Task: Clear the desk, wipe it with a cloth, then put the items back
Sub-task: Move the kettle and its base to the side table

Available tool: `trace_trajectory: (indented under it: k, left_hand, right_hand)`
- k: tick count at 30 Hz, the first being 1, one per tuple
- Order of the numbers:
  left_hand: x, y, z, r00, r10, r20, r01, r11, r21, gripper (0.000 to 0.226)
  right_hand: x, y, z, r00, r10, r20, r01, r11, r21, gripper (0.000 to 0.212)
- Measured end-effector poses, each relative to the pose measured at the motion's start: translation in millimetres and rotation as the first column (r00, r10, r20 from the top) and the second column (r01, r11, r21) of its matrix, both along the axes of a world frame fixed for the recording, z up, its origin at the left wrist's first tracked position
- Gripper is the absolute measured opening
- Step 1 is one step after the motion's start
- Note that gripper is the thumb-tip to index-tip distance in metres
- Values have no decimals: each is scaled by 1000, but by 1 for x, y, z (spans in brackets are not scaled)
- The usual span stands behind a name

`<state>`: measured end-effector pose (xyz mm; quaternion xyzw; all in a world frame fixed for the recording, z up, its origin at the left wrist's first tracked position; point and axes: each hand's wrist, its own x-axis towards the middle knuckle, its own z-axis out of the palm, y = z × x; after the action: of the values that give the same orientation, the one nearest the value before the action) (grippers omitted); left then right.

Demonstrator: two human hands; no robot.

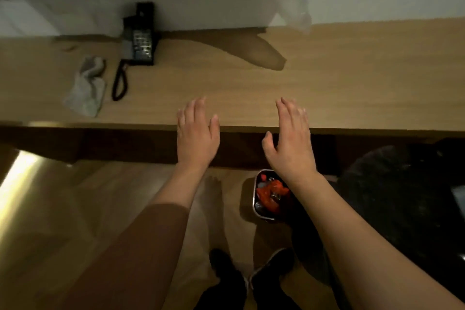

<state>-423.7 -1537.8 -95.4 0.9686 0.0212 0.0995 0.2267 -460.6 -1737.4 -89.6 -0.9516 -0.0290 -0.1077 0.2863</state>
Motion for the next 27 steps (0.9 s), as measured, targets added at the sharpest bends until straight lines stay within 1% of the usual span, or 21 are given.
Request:
trace_trajectory:
  k: [5,8,11,16,18,20,24,27]
  left_hand:
    - [-30,116,11,983,178,42,-179,984,20,49]
    - [-59,178,15,966,250,67,-251,968,15,49]
    - [-92,237,20,929,360,85,-363,931,25,51]
    - [-159,328,28,815,552,174,-557,830,-26,50]
    - [-188,361,30,761,612,216,-625,780,-9,49]
    - [-215,391,32,705,674,222,-691,723,-3,48]
    - [-256,444,33,591,770,243,-798,602,32,49]
    - [-271,477,37,529,808,259,-843,535,54,49]
  right_hand:
    - [4,113,15,974,226,23,-226,974,-24,68]
    - [-5,178,22,940,342,10,-341,939,-50,70]
    - [-18,242,27,888,460,-18,-460,886,-56,71]
    - [-43,353,40,774,633,-14,-633,772,-64,68]
    - [-55,394,45,707,708,-5,-706,705,-65,67]
    - [-68,432,49,639,769,4,-767,638,-61,65]
    - [-89,499,53,527,850,16,-849,527,-43,63]
    - [-92,545,53,449,893,13,-893,449,-30,63]
